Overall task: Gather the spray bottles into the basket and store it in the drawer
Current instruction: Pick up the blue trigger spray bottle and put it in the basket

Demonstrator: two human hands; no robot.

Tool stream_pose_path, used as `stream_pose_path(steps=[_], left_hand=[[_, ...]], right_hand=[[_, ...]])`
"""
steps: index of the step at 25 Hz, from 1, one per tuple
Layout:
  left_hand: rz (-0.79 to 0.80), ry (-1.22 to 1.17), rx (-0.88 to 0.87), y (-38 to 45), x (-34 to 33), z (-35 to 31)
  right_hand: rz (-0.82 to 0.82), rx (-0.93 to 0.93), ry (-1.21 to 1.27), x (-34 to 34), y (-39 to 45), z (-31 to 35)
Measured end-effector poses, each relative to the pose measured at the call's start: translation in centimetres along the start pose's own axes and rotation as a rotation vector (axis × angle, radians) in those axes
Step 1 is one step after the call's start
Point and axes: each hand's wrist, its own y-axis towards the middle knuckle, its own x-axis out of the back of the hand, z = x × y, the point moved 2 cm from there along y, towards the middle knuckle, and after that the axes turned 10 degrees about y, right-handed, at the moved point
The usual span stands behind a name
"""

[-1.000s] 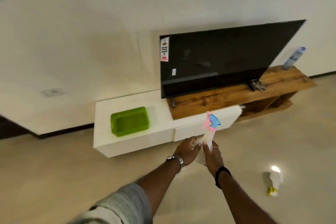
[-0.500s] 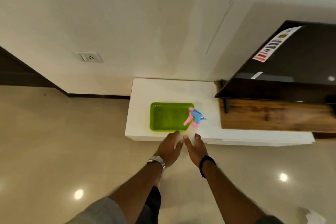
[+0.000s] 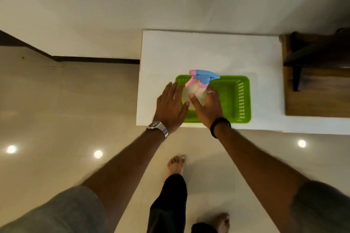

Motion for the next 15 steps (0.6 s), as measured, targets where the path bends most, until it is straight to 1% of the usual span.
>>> stream_pose_path(steps=[4,7,10,15], left_hand=[[0.048,0.007,-0.065,0.1,-2.2,3.0],[0.029,-0.022,-0.094,0.5,-3.1,3.2],[-0.004,-0.050,-0.062,0.8,-3.2,2.9],[0.032,-0.042,-0.049,0.6,-2.9,2.6]], right_hand=[[-0.079,-0.007,-0.038,-2.1,1.4,-2.2],[-0.070,0.024,-0.063,-3.1,2.2,-2.1],[-0.055,0.052,-0.044,-3.4,2.9,-2.1],[-0.027,0.000,0.016,-2.5,3.2,-2.1]])
